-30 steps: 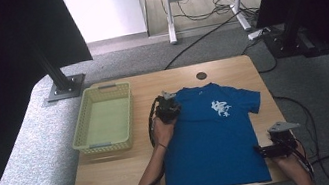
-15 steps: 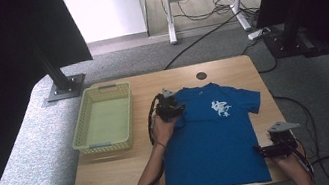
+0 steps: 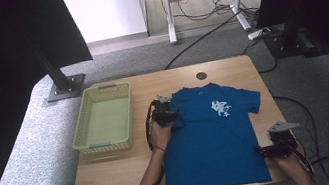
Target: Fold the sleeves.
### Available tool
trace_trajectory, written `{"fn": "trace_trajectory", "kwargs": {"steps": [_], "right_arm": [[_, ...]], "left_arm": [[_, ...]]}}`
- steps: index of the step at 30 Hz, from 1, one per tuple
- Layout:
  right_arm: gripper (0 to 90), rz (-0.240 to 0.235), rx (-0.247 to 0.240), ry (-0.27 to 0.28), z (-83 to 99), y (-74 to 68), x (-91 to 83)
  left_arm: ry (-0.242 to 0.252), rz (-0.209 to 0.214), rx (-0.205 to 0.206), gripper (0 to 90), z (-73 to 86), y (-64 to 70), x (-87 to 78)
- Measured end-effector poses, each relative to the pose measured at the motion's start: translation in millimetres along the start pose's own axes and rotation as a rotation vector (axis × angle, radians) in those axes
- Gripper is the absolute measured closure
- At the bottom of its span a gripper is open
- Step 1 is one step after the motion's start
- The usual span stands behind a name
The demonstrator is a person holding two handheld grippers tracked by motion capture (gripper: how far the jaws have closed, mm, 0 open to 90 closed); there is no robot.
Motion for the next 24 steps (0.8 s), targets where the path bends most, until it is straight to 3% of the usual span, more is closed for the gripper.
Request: {"fn": "trace_trajectory", "kwargs": {"steps": [3, 7, 14, 17, 24], "right_arm": [[8.0, 0.0, 0.0, 0.0, 0.0, 0.0, 0.0], [8.1, 0.0, 0.0, 0.0, 0.0, 0.0, 0.0], [8.1, 0.0, 0.0, 0.0, 0.0, 0.0, 0.0], [8.1, 0.0, 0.0, 0.0, 0.0, 0.0, 0.0], [8.1, 0.0, 0.0, -0.001, 0.0, 0.0, 0.0]], "left_arm": [[-0.037, -0.011, -0.011, 54.7, 1.4, -4.6, -0.3], [-0.102, -0.023, 0.018, 52.0, 7.4, 0.5, 9.4], [-0.106, 0.039, 0.093, 49.9, 3.6, 26.5, 19.4], [-0.105, 0.069, 0.103, 49.0, 1.9, 34.1, 23.4], [-0.085, 0.074, 0.067, 41.9, 1.0, 23.6, 12.5]]}}
Point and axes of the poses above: each handheld gripper's, and its own axes: x roughly forward along the jaws, z roughly out of its underside, y roughly to its right, the point moved 1 cm from there along x, roughly forward along the jaws, and after that the axes turned 14 degrees about z, right-handed, at the moved point
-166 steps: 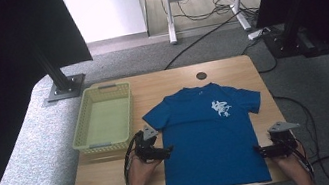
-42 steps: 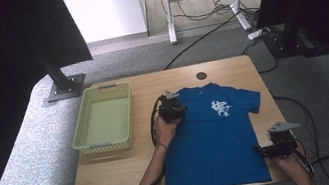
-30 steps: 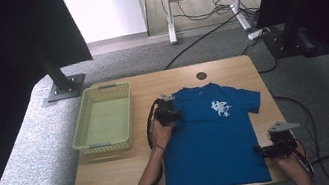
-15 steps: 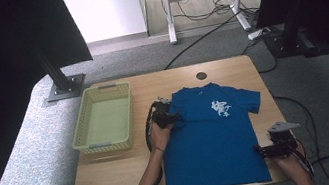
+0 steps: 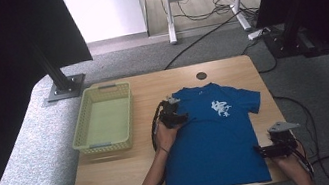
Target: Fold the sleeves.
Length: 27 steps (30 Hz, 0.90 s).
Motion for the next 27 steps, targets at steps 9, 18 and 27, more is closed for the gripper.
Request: {"fn": "trace_trajectory", "kwargs": {"steps": [9, 18, 27], "right_arm": [[8.1, 0.0, 0.0, 0.0, 0.0, 0.0, 0.0], [8.1, 0.0, 0.0, 0.0, 0.0, 0.0, 0.0], [8.1, 0.002, 0.001, 0.0, 0.1, -0.2, -0.1]], "left_arm": [[-0.013, 0.008, -0.005, 34.3, 11.7, -8.7, -23.2], [-0.042, -0.015, -0.02, 32.8, 34.4, -18.6, -40.5], [-0.03, -0.018, -0.028, 30.3, 43.3, -24.0, -30.4]]}}
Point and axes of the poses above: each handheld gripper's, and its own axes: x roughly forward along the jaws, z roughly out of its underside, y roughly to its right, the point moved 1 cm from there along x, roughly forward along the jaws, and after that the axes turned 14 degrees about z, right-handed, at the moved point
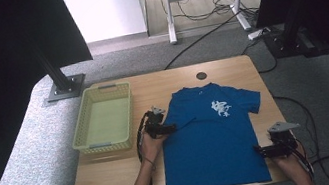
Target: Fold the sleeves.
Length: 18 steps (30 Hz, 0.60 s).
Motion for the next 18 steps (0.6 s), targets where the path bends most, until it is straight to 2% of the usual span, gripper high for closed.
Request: {"fn": "trace_trajectory", "kwargs": {"steps": [7, 18], "right_arm": [[8.1, 0.0, 0.001, 0.0, 0.0, 0.0, 0.0], [8.1, 0.001, 0.002, 0.0, 0.1, -0.1, -0.1]], "left_arm": [[0.039, 0.017, 0.003, 25.4, 0.2, 4.6, -10.5], [0.082, 0.062, 0.035, 17.2, 8.9, 20.5, -33.9]]}}
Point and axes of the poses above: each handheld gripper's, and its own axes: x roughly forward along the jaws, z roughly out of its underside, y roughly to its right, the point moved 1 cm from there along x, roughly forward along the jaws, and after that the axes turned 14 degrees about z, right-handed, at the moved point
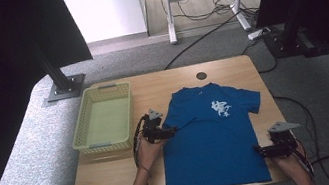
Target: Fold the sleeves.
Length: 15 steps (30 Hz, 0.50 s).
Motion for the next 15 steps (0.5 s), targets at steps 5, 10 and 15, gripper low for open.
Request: {"fn": "trace_trajectory", "kwargs": {"steps": [5, 10, 15], "right_arm": [[8.1, 0.001, 0.001, -0.001, 0.0, -0.1, -0.1], [8.1, 0.0, 0.0, -0.002, 0.0, 0.0, -0.2], [8.1, 0.001, 0.001, -0.001, 0.0, -0.1, -0.2]], "left_arm": [[0.013, 0.012, 0.011, 14.4, 6.6, 9.0, -13.0], [0.014, 0.021, 0.019, 11.8, 16.7, 17.0, -24.2], [0.007, 0.016, 0.027, 11.1, 30.1, 23.7, -31.7]]}}
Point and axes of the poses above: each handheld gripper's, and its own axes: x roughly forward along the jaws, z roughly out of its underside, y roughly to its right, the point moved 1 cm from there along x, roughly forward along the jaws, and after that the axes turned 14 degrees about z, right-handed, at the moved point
